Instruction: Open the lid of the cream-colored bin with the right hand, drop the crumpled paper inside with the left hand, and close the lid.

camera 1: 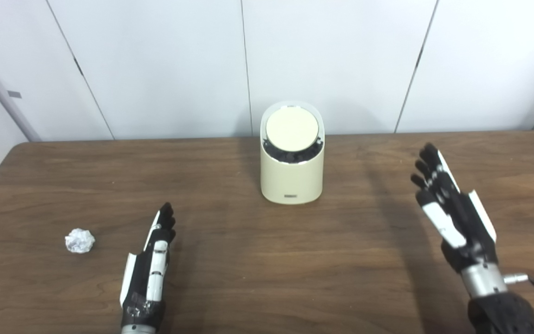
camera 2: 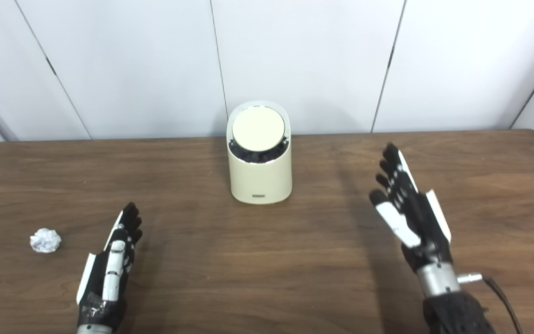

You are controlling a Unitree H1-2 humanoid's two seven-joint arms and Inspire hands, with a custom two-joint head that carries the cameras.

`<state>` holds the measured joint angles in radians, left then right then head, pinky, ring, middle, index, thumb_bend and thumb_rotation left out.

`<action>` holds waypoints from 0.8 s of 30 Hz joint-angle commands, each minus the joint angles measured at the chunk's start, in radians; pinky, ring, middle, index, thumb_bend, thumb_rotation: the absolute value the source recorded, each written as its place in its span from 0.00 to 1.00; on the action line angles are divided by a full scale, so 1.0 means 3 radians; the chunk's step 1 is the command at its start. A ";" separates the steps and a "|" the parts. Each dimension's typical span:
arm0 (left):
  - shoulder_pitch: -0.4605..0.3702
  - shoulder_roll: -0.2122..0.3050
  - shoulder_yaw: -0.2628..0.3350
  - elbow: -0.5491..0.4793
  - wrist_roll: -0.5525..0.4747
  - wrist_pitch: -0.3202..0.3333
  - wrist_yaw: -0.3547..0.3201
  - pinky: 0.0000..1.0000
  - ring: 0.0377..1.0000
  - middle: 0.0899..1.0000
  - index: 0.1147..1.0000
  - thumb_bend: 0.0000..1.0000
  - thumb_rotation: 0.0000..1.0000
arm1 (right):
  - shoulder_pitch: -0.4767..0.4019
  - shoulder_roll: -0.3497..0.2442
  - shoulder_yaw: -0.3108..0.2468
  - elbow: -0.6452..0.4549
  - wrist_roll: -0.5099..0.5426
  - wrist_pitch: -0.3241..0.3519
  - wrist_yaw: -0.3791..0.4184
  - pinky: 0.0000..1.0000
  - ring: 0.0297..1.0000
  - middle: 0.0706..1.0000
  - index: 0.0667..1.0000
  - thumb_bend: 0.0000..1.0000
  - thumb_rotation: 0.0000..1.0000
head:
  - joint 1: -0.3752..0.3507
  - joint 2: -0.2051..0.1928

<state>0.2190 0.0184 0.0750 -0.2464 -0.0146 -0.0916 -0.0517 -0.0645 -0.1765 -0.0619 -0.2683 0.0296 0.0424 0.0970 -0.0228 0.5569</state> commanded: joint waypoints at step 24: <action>0.0176 -0.0029 -0.0096 -0.0101 0.0028 -0.0049 0.0051 1.00 1.00 1.00 1.00 0.17 1.00 | -0.1048 0.0003 0.0387 0.0261 -0.1155 0.0557 -0.0165 0.88 0.90 0.92 0.92 0.72 0.65 | -0.0008 -0.0145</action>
<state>0.2214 0.0138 0.0527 -0.2468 -0.0108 -0.0906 -0.0431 -0.3373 -0.1711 0.0503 -0.1781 -0.2953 0.2098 0.0643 -0.0245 0.5123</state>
